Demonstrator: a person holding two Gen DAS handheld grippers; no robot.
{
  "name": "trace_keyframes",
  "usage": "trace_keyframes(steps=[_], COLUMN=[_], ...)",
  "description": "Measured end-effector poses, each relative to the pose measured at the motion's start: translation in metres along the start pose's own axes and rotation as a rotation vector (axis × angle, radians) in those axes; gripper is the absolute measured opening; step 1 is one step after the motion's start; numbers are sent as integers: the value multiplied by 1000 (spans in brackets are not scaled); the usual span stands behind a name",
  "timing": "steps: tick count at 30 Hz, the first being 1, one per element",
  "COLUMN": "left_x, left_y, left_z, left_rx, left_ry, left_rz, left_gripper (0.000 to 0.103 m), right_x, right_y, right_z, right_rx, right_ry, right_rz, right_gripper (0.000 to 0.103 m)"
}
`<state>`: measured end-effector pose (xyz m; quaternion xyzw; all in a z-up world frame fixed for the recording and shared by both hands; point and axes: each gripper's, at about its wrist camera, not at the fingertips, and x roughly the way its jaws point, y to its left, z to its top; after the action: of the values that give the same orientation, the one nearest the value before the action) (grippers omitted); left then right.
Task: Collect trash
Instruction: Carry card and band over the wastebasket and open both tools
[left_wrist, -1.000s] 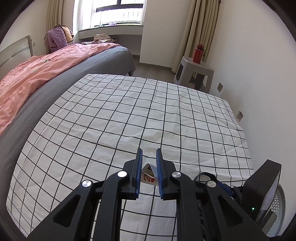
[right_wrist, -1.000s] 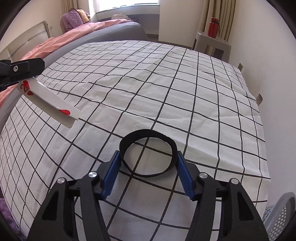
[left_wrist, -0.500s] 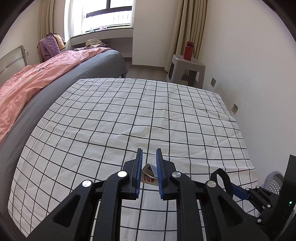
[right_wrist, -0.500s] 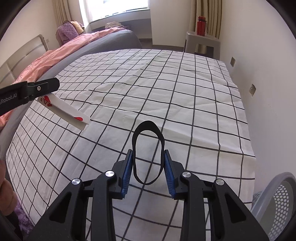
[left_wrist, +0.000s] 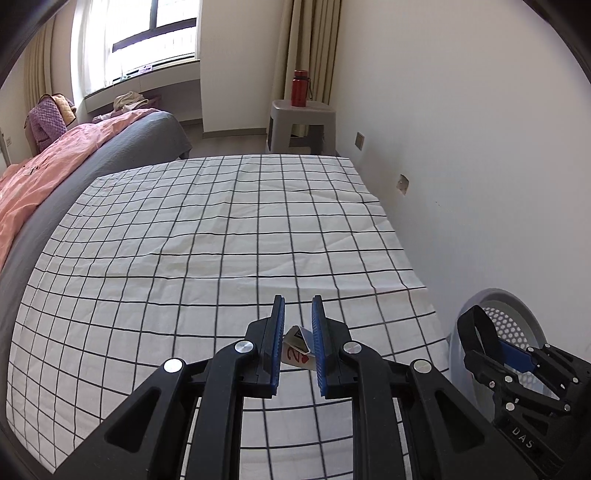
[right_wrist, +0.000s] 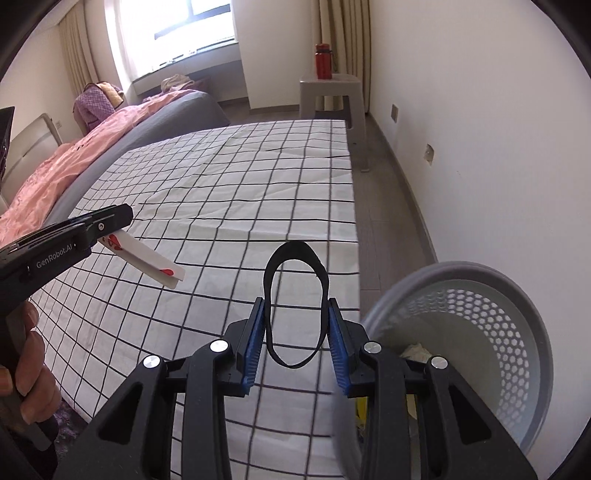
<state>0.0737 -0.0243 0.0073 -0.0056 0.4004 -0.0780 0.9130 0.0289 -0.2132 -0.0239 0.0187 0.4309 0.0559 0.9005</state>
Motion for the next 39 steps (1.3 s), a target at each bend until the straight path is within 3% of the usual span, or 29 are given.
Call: trace_keyframes(steps=[10, 18, 28, 39], left_x=[-19, -13, 7, 16], left_y=[-89, -149, -201, -225], left_z=[-8, -14, -18, -30], left_rx=[111, 200, 256, 280], left_ry=[-2, 21, 59, 100], left_rz=[-87, -140, -193, -217], left_gripper=[15, 15, 15, 15], right_x=[-50, -58, -52, -52], right_y=[-86, -141, -171, -176], right_z=[-31, -57, -73, -76], right_rx=[110, 229, 319, 319], right_ry=[-51, -56, -39, -48], right_rz=[-109, -157, -121, -104], right_gripper=[33, 33, 33, 35])
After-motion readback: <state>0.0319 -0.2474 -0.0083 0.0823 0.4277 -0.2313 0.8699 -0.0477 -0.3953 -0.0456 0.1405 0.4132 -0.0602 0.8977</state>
